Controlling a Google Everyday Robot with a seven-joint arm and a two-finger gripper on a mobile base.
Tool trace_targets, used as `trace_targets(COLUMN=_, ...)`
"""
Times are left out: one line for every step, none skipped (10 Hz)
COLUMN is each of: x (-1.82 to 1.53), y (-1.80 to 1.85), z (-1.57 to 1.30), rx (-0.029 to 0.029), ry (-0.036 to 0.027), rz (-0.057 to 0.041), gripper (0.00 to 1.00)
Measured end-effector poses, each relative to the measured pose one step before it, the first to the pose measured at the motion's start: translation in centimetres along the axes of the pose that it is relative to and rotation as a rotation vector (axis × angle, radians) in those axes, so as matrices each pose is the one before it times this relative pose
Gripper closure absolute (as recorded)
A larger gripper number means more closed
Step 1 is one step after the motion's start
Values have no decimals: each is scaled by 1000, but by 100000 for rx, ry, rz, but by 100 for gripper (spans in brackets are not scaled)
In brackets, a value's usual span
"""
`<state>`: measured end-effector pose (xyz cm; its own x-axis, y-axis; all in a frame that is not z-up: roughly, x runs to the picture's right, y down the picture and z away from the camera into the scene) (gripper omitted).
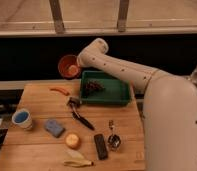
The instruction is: Stack bowls into tray
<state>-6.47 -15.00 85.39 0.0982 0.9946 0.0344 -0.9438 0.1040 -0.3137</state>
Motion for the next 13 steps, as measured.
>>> trace_targets(x=717, y=-3154, z=-1279, rx=3359, ry=-1649, rz=6562, gripper=100)
trace_targets(x=475, y=-2334, z=-749, rx=2554, ry=-1054, rz=5407, gripper=100)
trace_targets(x=246, y=-1918, z=-506, rx=2141, ry=-929, rz=4719, gripper=100)
trace_targets(x=324, y=-2574, z=-531, rx=2846, ry=-1125, rz=6606, gripper=100)
trace_targets(x=198, y=-2476, z=-520, rx=3088, ry=-1257, rz=6417, gripper=100)
trace_targets(x=33, y=-2307, z=-477, rx=2748, ry=-1302, rz=5491, gripper=100)
trace_targets(x=77, y=-1446, z=-266, rx=1686, ry=-746, rz=3951, gripper=100)
trace_targets(x=29, y=-457, z=-63, rx=499, ry=-242, rz=1408, gripper=100)
trace_targets(x=-28, y=-55, z=-21, rx=67, ry=-76, rz=88, gripper=100)
trace_targets(x=25, y=84, z=30, rx=-36, ry=78, rz=-120, gripper=100)
trace_targets(x=49, y=173, z=180, rx=434, ry=694, rz=-444, gripper=100)
trace_targets(x=-94, y=-328, z=366, rx=2120, ry=1038, rz=316, gripper=100)
trace_targets(x=13, y=-641, z=1010, rx=3289, ry=1999, rz=1183, gripper=100)
